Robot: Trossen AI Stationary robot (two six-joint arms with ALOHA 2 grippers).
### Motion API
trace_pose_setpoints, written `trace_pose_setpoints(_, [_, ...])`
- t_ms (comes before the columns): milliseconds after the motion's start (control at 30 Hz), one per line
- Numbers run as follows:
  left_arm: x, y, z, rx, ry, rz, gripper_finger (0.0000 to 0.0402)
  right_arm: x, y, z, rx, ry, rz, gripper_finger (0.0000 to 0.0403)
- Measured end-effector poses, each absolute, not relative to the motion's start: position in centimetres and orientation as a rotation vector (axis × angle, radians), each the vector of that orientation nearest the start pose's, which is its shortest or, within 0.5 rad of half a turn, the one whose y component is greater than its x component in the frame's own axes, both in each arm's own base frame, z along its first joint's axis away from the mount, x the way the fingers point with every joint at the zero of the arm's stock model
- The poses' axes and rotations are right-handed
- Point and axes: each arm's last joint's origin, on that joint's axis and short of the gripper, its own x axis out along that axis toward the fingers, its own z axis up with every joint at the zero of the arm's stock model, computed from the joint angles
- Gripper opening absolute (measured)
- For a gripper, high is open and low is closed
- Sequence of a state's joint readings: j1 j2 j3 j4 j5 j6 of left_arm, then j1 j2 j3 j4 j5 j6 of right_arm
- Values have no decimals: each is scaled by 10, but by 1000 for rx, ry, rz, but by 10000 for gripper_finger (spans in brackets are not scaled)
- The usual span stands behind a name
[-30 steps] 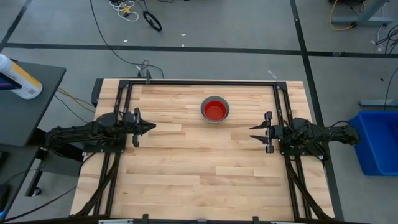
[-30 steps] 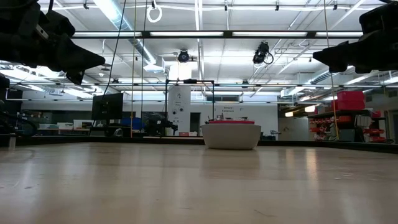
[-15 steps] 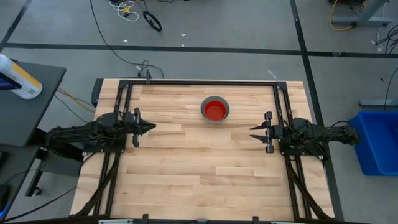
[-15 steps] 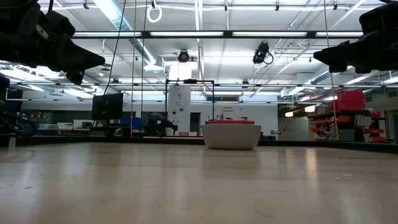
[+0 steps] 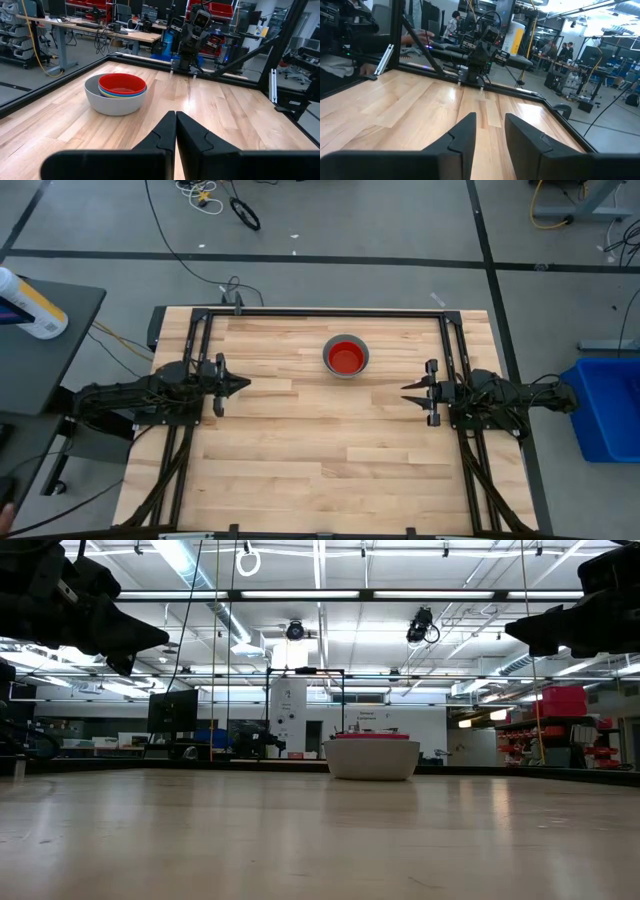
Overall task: Nest bowls inside each other
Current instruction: Return to Home Position
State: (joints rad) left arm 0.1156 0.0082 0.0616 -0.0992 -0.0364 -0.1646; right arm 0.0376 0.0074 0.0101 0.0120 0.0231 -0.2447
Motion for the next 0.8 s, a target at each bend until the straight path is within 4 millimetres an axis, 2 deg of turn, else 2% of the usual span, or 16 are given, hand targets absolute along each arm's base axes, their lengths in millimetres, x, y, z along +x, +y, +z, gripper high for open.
trace_pose_setpoints(500, [93, 12, 174, -166, 33, 156, 16, 97, 3, 168, -244, -17, 13, 100])
trace_pose_setpoints(800, [93, 12, 174, -166, 33, 156, 16, 97, 3, 168, -244, -17, 12, 113])
